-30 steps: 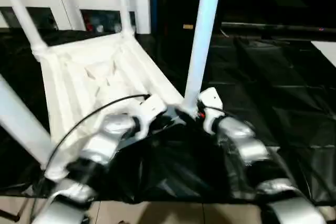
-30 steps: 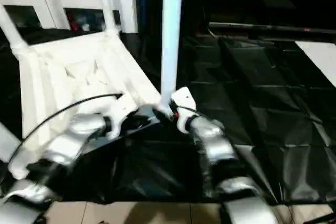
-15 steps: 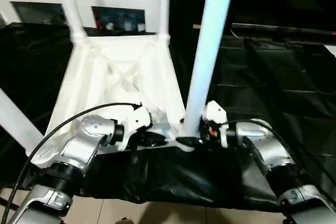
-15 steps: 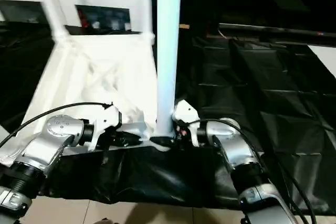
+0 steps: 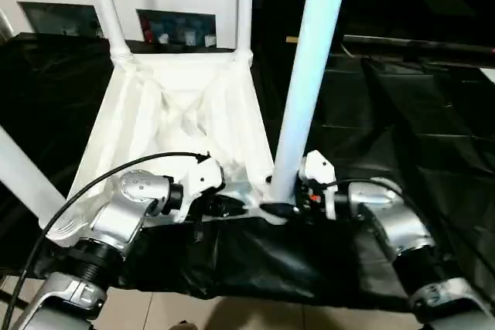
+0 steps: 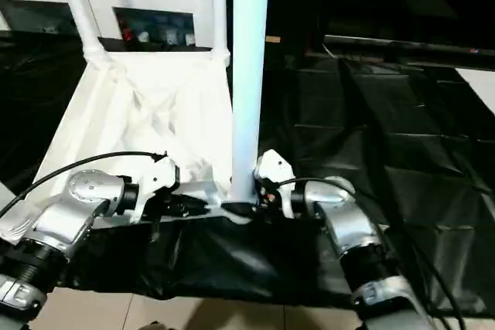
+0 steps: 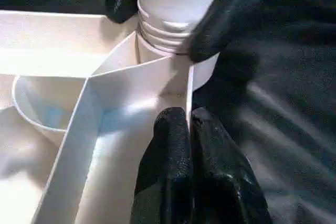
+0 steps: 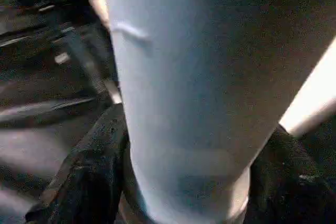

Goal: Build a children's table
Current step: Rotate leg to tighten

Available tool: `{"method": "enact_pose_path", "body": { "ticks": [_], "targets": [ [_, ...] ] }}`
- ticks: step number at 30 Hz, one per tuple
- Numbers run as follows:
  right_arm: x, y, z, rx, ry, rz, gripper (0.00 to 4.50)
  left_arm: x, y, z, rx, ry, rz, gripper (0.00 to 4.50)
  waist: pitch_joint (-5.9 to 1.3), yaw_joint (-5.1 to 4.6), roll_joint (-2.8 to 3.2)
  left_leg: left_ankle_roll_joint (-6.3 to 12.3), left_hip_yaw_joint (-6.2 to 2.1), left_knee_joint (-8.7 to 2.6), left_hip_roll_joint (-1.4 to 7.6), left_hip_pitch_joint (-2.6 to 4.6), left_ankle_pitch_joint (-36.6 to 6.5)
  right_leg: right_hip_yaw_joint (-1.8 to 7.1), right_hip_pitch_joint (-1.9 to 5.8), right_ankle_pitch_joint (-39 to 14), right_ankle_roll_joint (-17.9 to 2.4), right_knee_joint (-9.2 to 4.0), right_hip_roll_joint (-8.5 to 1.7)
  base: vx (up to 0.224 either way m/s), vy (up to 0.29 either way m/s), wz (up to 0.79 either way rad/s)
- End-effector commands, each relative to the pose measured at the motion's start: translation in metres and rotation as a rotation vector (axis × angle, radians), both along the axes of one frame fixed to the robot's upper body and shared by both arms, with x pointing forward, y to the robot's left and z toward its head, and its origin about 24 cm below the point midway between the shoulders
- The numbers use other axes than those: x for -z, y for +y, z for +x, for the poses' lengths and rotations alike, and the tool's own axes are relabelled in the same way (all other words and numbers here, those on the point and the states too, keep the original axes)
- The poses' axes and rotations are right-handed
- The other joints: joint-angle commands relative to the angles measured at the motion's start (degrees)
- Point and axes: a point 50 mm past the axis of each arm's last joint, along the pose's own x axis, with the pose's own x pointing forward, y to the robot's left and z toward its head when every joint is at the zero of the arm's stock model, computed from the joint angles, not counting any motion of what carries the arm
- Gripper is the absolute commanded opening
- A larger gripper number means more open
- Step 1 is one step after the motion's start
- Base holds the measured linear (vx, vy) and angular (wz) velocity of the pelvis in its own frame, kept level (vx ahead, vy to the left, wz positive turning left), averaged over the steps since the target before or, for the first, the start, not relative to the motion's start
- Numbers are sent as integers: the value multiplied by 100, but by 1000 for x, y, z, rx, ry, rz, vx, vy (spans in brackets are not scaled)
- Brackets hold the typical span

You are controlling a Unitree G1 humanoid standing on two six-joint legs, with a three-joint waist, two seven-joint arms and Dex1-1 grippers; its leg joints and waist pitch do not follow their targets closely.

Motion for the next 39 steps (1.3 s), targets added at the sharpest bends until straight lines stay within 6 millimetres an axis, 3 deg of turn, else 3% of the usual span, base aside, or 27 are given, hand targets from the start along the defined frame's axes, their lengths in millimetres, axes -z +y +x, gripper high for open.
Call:
{"method": "enact_pose_path", "body": {
  "ticks": [1, 4, 6, 8, 11, 14, 16, 18, 22, 26, 27, 32, 34, 39],
  "targets": [
    [7, 16, 3, 73, 1, -19, 268, 2, -16, 6, -60, -18, -16, 0, -245, -44, -21, -70, -53, -407, 142, 62, -1699, 262, 192, -2137, -881, -528, -381, 0, 0, 0],
    [15, 26, 17, 363, 38, 7, 268, 5, -31, 14, -181, -44, -12, 0, -237, -172, -27, -191, -106, -433, 119, 45, -1888, 232, 200, -2742, -634, -581, -389, 0, 0, 0],
    [15, 27, 18, 375, 36, 6, 268, 5, -32, 15, -190, -46, -13, 0, -243, -181, -33, -133, -104, -411, 118, 61, -1931, 239, 176, -2807, -579, -618, -399, 0, 0, 0],
    [20, 36, 24, 550, 51, -6, 268, 6, -47, 19, -264, -60, -27, 0, -238, -195, -24, -89, -90, -403, 121, 77, -1914, 256, 134, -2710, -627, -617, -390, 0, 0, 0],
    [21, 50, 26, 610, 60, -2, 268, 7, -62, 20, -289, -65, -43, 0, -257, -242, -27, -134, -94, -408, 113, 66, -1872, 245, 146, -2524, -663, -595, -372, 0, 0, 0],
    [15, 60, 27, 582, 48, 41, 268, 6, -70, 17, -241, -75, -44, 0, -277, -234, -23, -38, -79, -399, 112, 28, -1752, 258, 175, -2069, -744, -552, -368, 0, 0, 0],
    [14, 61, 27, 570, 53, 60, 324, 6, -70, 17, -229, -78, -45, 0, -281, -218, -16, 30, -64, -393, 114, 23, -1623, 263, 187, -1758, -832, -523, -360, 0, 0, 0],
    [12, 59, 27, 543, 54, 80, 338, 5, -68, 15, -206, -79, -51, 0, -285, -217, -19, 77, -57, -391, 111, 10, -1544, 262, 208, -1596, -887, -507, -355, 0, 0, 0],
    [7, 50, 30, 505, 16, 77, 380, 4, -60, 12, -153, -78, -54, 0, -288, -210, -16, 102, -51, -386, 115, 18, -1537, 261, 212, -1634, -921, -512, -364, 0, 0, 0],
    [5, 45, 30, 433, -5, 69, 383, 4, -54, 11, -136, -75, -48, 0, -287, -201, -12, 125, -49, -388, 125, 8, -1459, 257, 224, -1488, -994, -495, -359, 0, 0, 0],
    [2, 37, 27, 312, -25, 47, 383, 3, -46, 10, -106, -71, -42, 0, -282, -193, -10, 148, -49, -387, 125, 9, -1486, 254, 227, -1490, -1004, -498, -358, 0, 0, 0],
    [-2, 22, 18, 119, -39, 18, 383, 0, -35, 6, -31, -53, -43, 0, -287, -172, 9, 206, -47, -382, 141, 6, -1402, 263, 228, -1326, -1053, -471, -358, 0, 0, 0],
    [-6, 14, 11, 5, -42, 11, 383, -1, -29, 3, 12, -42, -35, 0, -303, -108, 1, 305, -35, -357, 159, 10, -1247, 265, 244, -901, -1141, -424, -341, 0, 0, 0],
    [-9, 5, 4, -109, -70, -20, 383, -2, -19, 1, 58, -29, -17, 0, -303, -52, -4, 297, -20, -349, 160, 16, -1186, 257, 244, -726, -1264, -399, -340, 0, 0, 0]
  ]
}}
